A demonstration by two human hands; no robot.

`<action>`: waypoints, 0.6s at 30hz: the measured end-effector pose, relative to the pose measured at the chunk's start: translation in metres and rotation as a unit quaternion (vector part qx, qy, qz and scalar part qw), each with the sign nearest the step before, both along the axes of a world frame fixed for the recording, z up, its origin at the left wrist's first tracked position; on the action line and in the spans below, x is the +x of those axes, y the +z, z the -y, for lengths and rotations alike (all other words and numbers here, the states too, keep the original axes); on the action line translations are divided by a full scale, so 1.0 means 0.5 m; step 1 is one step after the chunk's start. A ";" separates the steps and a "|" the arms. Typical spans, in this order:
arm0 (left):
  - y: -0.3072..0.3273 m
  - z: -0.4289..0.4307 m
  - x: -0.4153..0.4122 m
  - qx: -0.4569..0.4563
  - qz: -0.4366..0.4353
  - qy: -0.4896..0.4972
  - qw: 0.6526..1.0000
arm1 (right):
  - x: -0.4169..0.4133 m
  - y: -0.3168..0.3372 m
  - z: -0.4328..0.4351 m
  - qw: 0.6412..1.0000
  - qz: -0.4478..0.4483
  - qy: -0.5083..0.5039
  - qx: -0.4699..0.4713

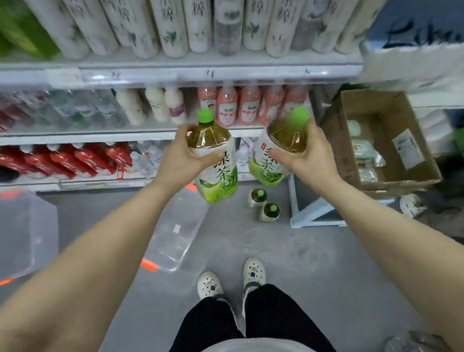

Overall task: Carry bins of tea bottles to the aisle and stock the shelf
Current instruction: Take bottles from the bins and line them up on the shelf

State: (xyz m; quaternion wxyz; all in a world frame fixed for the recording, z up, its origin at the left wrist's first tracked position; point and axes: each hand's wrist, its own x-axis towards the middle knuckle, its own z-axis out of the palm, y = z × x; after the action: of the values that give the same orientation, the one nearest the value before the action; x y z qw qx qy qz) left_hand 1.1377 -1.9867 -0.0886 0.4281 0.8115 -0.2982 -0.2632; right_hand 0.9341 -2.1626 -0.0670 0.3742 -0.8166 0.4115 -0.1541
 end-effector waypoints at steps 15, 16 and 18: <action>0.556 0.033 0.090 -0.226 0.138 -0.023 0.964 | 0.077 0.570 0.057 0.964 0.202 0.077 -0.154; 0.587 0.033 0.093 -0.241 0.142 -0.025 0.960 | 0.082 0.605 0.059 0.962 0.207 0.080 -0.158; 0.645 0.034 0.101 -0.269 0.139 -0.025 0.953 | 0.092 0.673 0.063 0.959 0.220 0.087 -0.158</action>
State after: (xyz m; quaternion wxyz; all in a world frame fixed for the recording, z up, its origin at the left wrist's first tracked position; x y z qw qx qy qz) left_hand 1.1882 -2.0036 0.2339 0.5783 0.6871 -0.4345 -0.0685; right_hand 0.9802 -2.1940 0.2695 0.3333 -0.8442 0.2167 -0.3596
